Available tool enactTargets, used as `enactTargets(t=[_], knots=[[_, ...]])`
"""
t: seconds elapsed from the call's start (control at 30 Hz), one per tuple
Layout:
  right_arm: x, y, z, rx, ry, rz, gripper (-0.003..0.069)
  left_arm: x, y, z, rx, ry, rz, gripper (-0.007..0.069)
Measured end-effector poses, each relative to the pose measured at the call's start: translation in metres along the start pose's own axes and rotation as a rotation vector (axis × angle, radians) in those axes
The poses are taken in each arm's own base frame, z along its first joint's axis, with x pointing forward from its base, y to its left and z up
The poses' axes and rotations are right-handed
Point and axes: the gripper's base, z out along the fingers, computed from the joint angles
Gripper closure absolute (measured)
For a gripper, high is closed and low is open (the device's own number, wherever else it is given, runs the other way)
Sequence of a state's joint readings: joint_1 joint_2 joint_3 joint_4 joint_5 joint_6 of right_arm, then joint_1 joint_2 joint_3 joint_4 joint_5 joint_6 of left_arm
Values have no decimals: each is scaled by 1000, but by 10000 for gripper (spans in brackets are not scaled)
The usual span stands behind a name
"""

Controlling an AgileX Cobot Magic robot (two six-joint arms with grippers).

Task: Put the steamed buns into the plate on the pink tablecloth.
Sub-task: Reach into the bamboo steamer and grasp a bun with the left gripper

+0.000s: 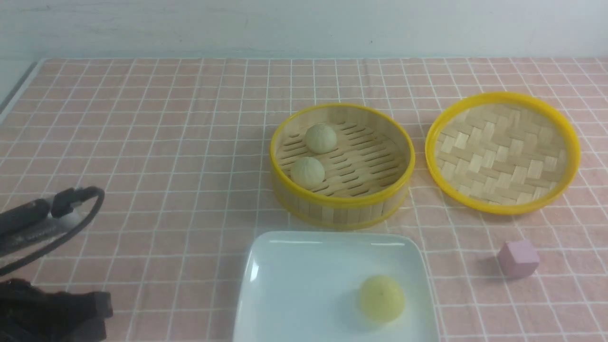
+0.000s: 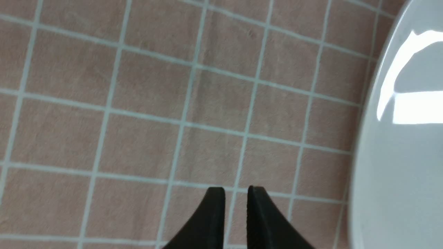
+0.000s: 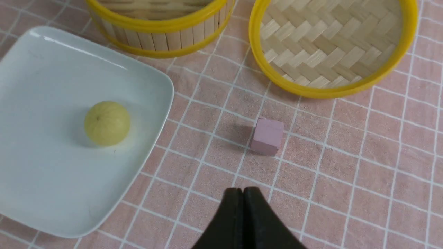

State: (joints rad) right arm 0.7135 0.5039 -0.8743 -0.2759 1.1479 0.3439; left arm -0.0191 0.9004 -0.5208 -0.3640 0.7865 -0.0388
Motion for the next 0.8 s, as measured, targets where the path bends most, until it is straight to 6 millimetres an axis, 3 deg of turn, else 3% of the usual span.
enactTargets(t=[0.1, 0.17, 0.3, 0.53, 0.63, 0.8], knots=[[29, -6, -7, -61, -142, 20, 672, -25, -18, -3, 100, 5, 0, 484], [40, -4, -2, -106, -182, 26, 672, -40, -32, -2, 159, 16, 28, 477], [58, 2, 22, -136, -147, -47, 672, -67, -76, 11, 277, 70, 168, 456], [62, 1, 30, -104, -147, -140, 670, -100, -159, 54, 305, 153, 339, 371], [61, -1, 30, -77, -158, -163, 666, -116, -192, 82, 272, 138, 381, 324], [60, -3, 30, -55, -165, -181, 664, -135, -224, 125, 192, 129, 454, 286]])
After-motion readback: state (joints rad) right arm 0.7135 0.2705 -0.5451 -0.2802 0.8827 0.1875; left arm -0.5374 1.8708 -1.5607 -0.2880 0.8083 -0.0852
